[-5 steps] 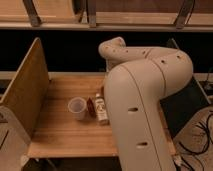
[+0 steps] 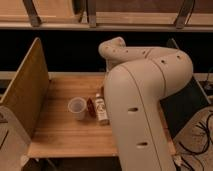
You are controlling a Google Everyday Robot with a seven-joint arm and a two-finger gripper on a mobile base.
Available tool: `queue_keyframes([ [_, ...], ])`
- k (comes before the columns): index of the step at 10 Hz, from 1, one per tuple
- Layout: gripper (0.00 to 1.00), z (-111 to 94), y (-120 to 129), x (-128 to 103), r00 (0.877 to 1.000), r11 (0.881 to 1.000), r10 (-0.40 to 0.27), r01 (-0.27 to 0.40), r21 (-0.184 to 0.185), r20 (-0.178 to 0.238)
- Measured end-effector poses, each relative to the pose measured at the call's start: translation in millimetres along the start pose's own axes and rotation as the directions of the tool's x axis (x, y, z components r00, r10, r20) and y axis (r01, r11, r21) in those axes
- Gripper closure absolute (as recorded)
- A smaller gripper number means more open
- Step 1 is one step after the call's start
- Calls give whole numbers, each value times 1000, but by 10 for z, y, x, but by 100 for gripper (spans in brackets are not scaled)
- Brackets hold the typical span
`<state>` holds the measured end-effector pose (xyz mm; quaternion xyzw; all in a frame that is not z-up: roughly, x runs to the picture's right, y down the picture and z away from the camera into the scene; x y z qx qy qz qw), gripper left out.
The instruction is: Place the bottle in the ceramic bowl
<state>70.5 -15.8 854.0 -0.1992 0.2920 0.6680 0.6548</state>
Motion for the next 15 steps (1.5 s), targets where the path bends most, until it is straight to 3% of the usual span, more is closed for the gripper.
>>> queue_keyframes([
  [14, 20, 0, 1, -3, 1000, 1000, -1, 1, -1, 2],
  [15, 20, -26, 52, 6, 1000, 1000, -11, 11, -15, 12],
])
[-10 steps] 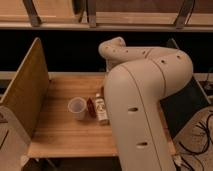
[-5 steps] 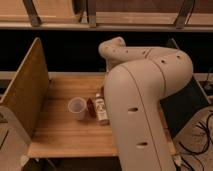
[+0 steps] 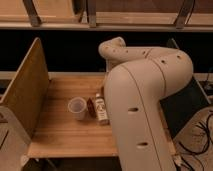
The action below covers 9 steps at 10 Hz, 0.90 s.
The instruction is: Place the bottle in the ceramic bowl
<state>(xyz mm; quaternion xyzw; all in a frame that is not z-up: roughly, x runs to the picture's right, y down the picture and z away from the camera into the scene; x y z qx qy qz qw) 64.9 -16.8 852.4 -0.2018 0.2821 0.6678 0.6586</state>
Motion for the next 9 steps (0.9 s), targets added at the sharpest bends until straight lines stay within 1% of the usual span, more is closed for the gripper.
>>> queue_keyframes([
  [1, 20, -53, 115, 36, 999, 999, -29, 30, -26, 17],
  [2, 20, -129, 259, 121, 997, 996, -70, 72, -51, 42],
  [3, 20, -204, 350, 230, 992, 992, -106, 110, -63, 67],
  [4, 20, -287, 391, 388, 984, 986, -146, 153, -64, 99],
  [5, 20, -323, 370, 537, 978, 982, -173, 181, -56, 120],
  [6, 20, -313, 308, 744, 966, 973, -218, 226, -44, 142],
  [8, 20, -303, 246, 905, 953, 963, -259, 267, -34, 160],
  [9, 20, -303, 245, 929, 950, 961, -266, 275, -33, 162],
])
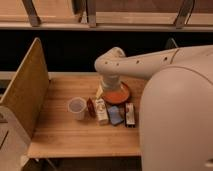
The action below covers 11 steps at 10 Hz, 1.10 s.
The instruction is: Place the bottle in the ceramic bowl
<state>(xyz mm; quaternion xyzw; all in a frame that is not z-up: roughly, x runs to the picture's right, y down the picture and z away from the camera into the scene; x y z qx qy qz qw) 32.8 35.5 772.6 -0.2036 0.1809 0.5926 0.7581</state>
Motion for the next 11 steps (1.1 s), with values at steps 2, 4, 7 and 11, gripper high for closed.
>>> queue_keyframes([
  [2, 20, 19, 38, -19, 1000, 1000, -5, 5, 0, -5],
  [4, 20, 296, 241, 82, 996, 999, -45, 45, -2, -82],
  [7, 20, 660, 350, 286, 978, 999, -39, 34, -26, -205],
  [11, 20, 946, 356, 391, 955, 999, -18, 7, -38, -296],
])
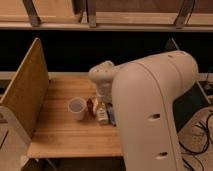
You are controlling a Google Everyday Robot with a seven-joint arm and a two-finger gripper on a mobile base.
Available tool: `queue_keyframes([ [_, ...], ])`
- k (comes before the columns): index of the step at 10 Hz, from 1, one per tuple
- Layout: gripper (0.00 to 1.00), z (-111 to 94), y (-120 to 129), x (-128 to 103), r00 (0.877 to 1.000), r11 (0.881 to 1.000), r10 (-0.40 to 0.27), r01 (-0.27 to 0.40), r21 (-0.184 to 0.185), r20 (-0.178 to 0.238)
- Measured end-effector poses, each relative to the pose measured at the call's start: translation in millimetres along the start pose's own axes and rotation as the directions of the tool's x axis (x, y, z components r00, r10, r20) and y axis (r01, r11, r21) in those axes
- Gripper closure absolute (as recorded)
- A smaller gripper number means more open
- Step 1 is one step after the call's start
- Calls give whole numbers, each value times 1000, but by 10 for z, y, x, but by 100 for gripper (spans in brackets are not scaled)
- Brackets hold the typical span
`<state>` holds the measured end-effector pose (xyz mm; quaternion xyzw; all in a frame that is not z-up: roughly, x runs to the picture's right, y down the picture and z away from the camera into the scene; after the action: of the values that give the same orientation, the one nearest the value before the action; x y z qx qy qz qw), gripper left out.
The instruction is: Place the bottle in the ceramic bowl
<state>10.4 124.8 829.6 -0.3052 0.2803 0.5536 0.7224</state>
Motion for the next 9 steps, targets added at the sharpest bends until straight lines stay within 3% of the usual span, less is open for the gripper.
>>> queue_keyframes([
  [3, 20, 200, 73, 6, 999, 999, -1, -1, -33, -54],
  [7, 21, 412, 103, -8, 993, 999, -23, 18, -49, -112],
  [9, 36, 450, 97, -57, 992, 999, -35, 31, -41, -121],
])
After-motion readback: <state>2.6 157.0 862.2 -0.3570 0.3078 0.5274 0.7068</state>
